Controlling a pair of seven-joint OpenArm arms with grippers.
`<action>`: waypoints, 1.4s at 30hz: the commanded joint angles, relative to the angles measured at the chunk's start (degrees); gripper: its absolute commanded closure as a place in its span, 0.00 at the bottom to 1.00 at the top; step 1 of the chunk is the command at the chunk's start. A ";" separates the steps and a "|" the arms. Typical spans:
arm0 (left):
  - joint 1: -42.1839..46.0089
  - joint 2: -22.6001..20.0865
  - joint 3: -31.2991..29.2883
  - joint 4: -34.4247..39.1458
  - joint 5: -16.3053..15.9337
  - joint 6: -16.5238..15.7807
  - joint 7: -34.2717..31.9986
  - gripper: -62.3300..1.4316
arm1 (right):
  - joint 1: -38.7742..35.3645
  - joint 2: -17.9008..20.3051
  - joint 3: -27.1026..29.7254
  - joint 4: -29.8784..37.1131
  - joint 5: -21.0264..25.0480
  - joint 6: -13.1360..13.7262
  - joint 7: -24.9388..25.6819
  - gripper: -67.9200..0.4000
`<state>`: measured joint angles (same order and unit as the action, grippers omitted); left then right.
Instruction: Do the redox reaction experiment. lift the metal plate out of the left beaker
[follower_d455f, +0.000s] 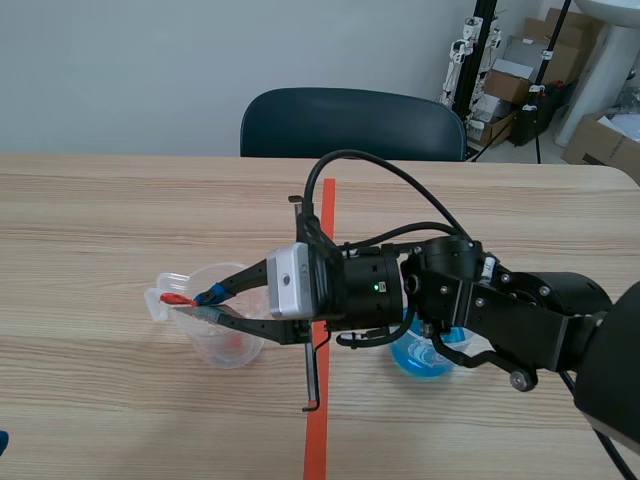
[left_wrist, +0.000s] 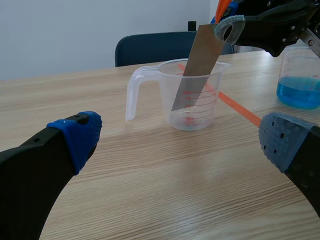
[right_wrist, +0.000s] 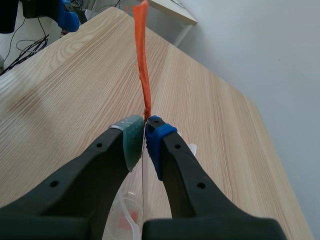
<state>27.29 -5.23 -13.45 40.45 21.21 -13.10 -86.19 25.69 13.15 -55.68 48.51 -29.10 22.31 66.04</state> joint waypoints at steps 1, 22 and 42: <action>0.17 -0.37 -0.09 0.66 -0.37 -0.09 -1.40 0.00 | 1.14 -0.28 0.04 0.37 0.83 0.04 0.72 0.99; 0.17 -0.37 -0.09 0.66 -0.37 -0.09 -1.20 0.00 | 1.42 0.96 0.13 0.39 11.30 7.80 0.17 0.99; 0.17 -0.37 -0.09 0.66 -0.37 -0.09 -1.22 0.00 | 6.86 1.44 0.15 0.42 31.58 20.41 -10.40 0.99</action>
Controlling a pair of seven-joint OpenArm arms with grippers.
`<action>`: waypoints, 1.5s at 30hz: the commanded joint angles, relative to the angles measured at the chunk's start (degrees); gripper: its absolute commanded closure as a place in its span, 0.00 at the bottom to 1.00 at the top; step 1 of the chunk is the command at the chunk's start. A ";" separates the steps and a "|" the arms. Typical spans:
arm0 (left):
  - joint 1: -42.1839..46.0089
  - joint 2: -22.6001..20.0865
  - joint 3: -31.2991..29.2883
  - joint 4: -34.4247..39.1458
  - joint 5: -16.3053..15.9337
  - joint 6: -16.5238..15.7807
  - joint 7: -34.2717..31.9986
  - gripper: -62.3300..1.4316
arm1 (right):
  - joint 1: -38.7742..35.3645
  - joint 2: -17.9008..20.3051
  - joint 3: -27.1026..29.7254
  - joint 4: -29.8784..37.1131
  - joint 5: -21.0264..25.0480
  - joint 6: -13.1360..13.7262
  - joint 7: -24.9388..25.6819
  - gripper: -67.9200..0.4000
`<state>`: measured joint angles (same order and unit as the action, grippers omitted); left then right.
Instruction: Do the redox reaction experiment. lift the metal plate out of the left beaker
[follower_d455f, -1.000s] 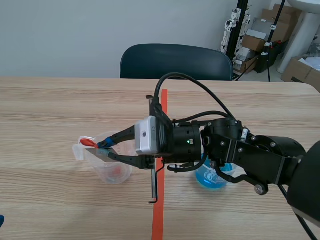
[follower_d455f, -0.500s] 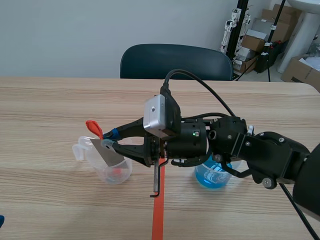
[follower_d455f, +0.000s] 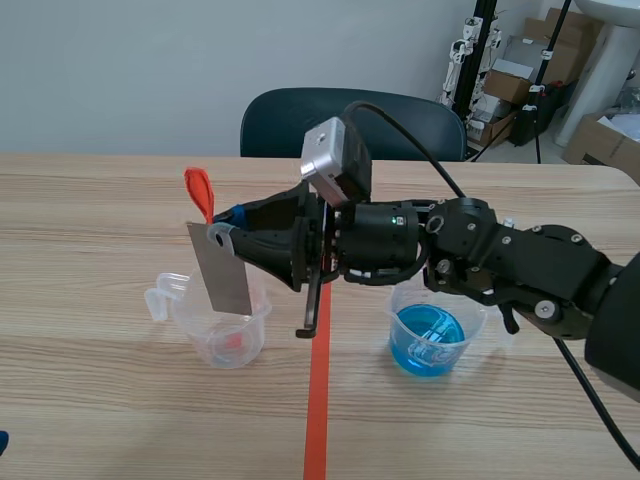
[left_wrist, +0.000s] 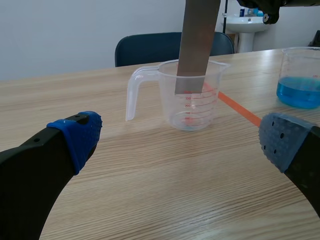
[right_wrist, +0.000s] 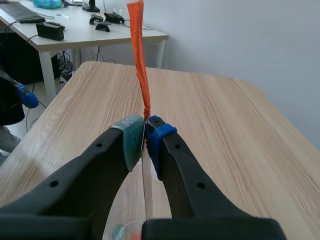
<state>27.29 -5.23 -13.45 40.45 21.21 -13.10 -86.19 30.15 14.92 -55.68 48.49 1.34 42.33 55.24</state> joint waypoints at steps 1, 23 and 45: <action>0.17 -0.37 -0.09 0.66 -0.37 -0.09 -1.22 0.00 | 2.69 -0.33 0.15 0.44 2.47 0.39 -0.42 0.99; 0.17 -0.37 -0.09 0.66 -0.37 -0.09 -1.20 0.00 | 4.15 -0.66 0.11 2.89 21.77 0.39 -18.88 0.99; 0.17 -0.37 -0.09 0.66 -0.37 -0.09 -0.96 0.00 | 4.11 3.85 0.11 16.55 38.21 0.39 -38.42 0.99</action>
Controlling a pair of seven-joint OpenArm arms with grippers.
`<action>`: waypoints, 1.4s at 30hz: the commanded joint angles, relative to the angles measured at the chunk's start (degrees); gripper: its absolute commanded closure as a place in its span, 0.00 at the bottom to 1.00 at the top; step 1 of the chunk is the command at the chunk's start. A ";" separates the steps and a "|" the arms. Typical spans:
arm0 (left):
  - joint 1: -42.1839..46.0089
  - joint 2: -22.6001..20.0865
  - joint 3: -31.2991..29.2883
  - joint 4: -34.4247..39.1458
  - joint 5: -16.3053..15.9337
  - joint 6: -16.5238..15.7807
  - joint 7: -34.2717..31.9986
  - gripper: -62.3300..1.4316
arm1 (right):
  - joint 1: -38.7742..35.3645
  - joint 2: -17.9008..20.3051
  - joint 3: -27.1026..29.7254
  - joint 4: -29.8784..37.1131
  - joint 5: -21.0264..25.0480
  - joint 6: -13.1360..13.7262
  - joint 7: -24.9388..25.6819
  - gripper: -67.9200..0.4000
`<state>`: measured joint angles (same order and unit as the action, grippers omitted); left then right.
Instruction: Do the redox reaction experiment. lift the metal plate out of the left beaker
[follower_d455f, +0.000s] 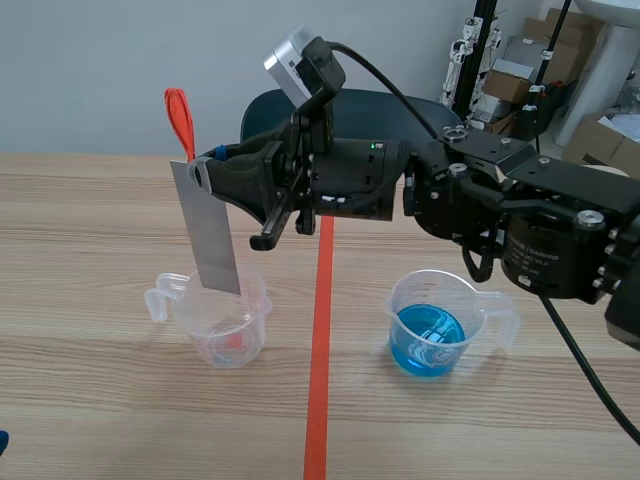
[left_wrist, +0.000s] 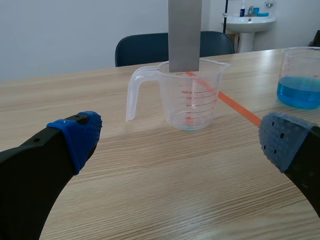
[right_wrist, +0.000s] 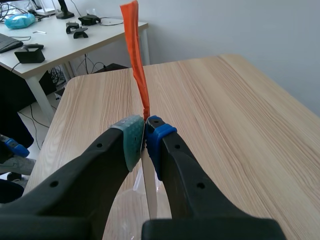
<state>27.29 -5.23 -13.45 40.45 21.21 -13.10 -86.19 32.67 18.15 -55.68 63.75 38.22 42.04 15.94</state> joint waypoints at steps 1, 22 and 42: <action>0.17 -0.37 -0.09 0.66 -0.37 -0.09 -0.96 0.00 | 1.57 1.14 0.11 2.27 2.23 0.68 0.26 0.99; 0.17 -0.37 -0.09 0.66 -0.37 -0.09 -0.96 0.00 | 1.51 10.60 0.11 20.52 14.93 0.68 -9.42 0.99; 0.17 -0.37 -0.09 0.66 -0.37 -0.09 -0.96 0.00 | 4.33 11.06 0.11 22.08 17.57 -2.08 -11.80 0.99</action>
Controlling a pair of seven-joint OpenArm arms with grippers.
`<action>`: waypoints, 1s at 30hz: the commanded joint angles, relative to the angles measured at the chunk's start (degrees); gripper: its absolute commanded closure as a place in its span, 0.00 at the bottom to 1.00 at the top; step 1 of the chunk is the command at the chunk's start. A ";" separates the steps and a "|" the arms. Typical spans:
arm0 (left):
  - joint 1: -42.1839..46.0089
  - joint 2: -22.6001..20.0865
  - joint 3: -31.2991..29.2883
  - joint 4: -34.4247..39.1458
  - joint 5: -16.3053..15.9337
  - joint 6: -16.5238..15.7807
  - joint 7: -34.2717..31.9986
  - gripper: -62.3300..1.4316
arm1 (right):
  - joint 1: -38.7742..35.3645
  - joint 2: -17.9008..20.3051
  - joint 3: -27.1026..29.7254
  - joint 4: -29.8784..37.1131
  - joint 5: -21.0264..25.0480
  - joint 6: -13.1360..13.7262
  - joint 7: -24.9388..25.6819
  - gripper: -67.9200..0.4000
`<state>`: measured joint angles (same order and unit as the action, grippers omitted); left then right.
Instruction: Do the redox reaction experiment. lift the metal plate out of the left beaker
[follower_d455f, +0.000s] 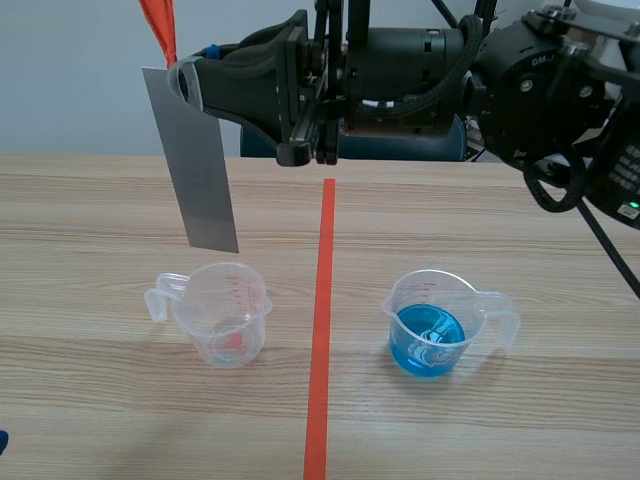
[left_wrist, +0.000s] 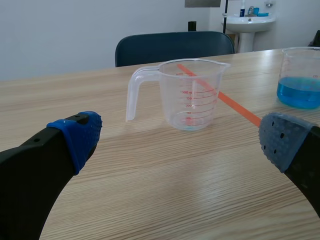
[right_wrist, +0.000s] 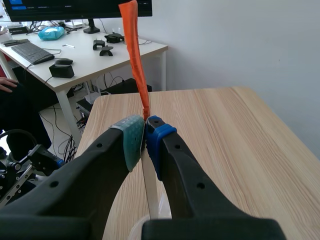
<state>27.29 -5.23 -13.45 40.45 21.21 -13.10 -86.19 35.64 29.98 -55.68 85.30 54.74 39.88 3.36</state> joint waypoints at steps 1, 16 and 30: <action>0.17 -0.37 -0.09 0.66 -0.37 -0.09 -0.96 0.00 | 1.36 -0.87 0.11 0.52 1.07 0.00 0.61 0.99; 0.17 -0.37 -0.09 0.66 -0.37 -0.09 -0.96 0.00 | 1.36 -2.71 0.17 0.52 1.27 -1.11 -1.55 0.99; 0.17 -0.37 -0.09 0.66 -0.37 -0.09 -0.96 0.00 | 1.36 -2.69 0.17 0.52 1.22 -1.11 -1.97 0.99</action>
<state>27.31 -5.23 -13.45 40.45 21.23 -13.10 -86.19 35.64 27.44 -55.68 85.30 54.96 38.76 0.71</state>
